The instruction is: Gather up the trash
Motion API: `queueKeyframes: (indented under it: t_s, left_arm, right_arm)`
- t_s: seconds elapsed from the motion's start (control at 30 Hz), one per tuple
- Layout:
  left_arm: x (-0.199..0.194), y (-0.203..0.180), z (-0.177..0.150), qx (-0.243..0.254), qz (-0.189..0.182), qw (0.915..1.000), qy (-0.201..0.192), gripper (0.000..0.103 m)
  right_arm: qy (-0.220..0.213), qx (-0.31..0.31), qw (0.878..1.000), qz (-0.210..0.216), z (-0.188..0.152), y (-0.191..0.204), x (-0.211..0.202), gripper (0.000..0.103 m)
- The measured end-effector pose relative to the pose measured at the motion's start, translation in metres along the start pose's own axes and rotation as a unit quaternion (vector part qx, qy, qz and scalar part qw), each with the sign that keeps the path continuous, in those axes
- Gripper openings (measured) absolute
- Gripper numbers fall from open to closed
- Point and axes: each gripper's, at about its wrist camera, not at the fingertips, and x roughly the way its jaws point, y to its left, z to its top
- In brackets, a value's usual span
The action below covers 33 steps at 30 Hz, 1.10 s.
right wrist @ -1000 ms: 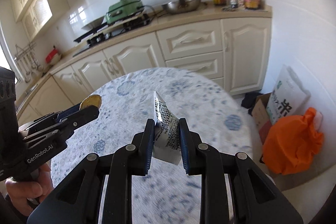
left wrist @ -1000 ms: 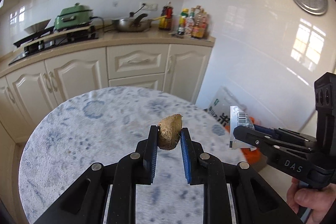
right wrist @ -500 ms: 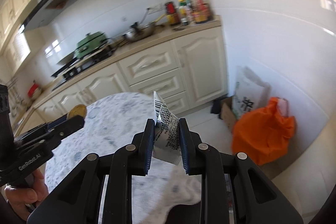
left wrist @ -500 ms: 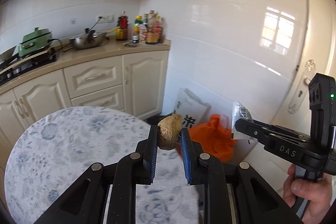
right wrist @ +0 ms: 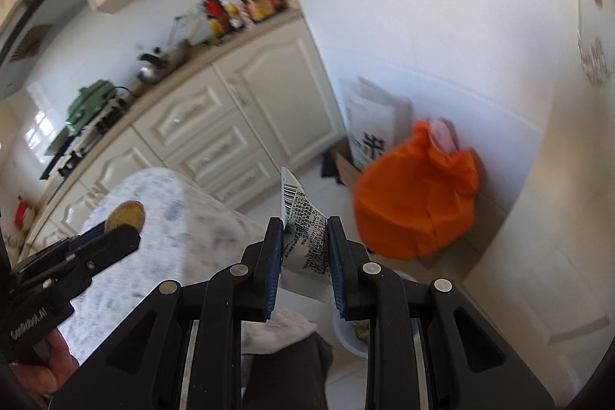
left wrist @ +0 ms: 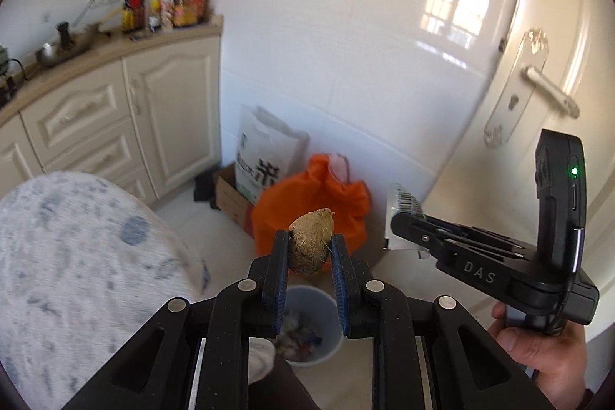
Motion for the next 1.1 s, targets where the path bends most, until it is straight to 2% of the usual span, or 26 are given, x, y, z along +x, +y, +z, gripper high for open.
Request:
queueKeyframes:
  t_s: [0.27,0.4,0.47,0.57,0.63,0.67,0.73,0.77,0.8,0.87,0.9,0.93,1.1]
  left_arm:
    - [0.094,-0.027,0.005,0.004,-0.018,0.9963,0.084,0.017]
    - [0.126,-0.03,0.013,0.005,-0.015,0.9941,0.107,0.018]
    - [0.139,-0.028,0.018,0.006,-0.014,0.993,0.117,0.02]
    - [0.147,-0.026,0.023,0.003,-0.006,0.9924,0.123,0.039]
    - [0.149,-0.023,0.025,0.006,0.0,0.9931,0.117,0.064]
    - [0.147,-0.023,0.024,0.008,0.005,0.9937,0.112,0.069]
    - [0.143,-0.021,0.023,0.011,0.013,0.9949,0.099,0.086]
    - [0.14,-0.021,0.022,0.012,0.018,0.9953,0.095,0.091]
    - [0.137,-0.023,0.022,0.013,0.023,0.9956,0.09,0.097]
    - [0.129,-0.025,0.02,0.018,0.035,0.9962,0.078,0.1]
    - [0.124,-0.027,0.02,0.02,0.04,0.9962,0.075,0.101]
    - [0.117,-0.03,0.019,0.022,0.045,0.9963,0.07,0.101]
    - [0.073,-0.033,0.011,0.021,0.068,0.9968,0.036,0.102]
  right_arm:
    - [0.062,0.032,0.997,-0.015,-0.018,-0.042,0.056,0.023]
    - [0.08,0.045,0.996,-0.013,-0.024,-0.055,0.078,0.023]
    - [0.088,0.051,0.995,-0.014,-0.026,-0.06,0.087,0.026]
    - [0.099,0.06,0.993,-0.016,-0.029,-0.068,0.096,0.032]
    - [0.1,0.064,0.993,-0.022,-0.03,-0.07,0.096,0.042]
    - [0.099,0.068,0.993,-0.023,-0.031,-0.072,0.096,0.045]
    - [0.095,0.077,0.992,-0.021,-0.032,-0.075,0.092,0.062]
    - [0.092,0.08,0.992,-0.024,-0.032,-0.076,0.091,0.068]
    - [0.091,0.081,0.992,-0.026,-0.032,-0.076,0.09,0.078]
    - [0.087,0.083,0.992,-0.03,-0.032,-0.075,0.086,0.089]
    - [0.084,0.084,0.992,-0.032,-0.032,-0.074,0.083,0.1]
    - [0.082,0.084,0.992,-0.035,-0.031,-0.074,0.081,0.103]
    - [0.078,0.091,0.991,-0.055,-0.026,-0.068,0.066,0.103]
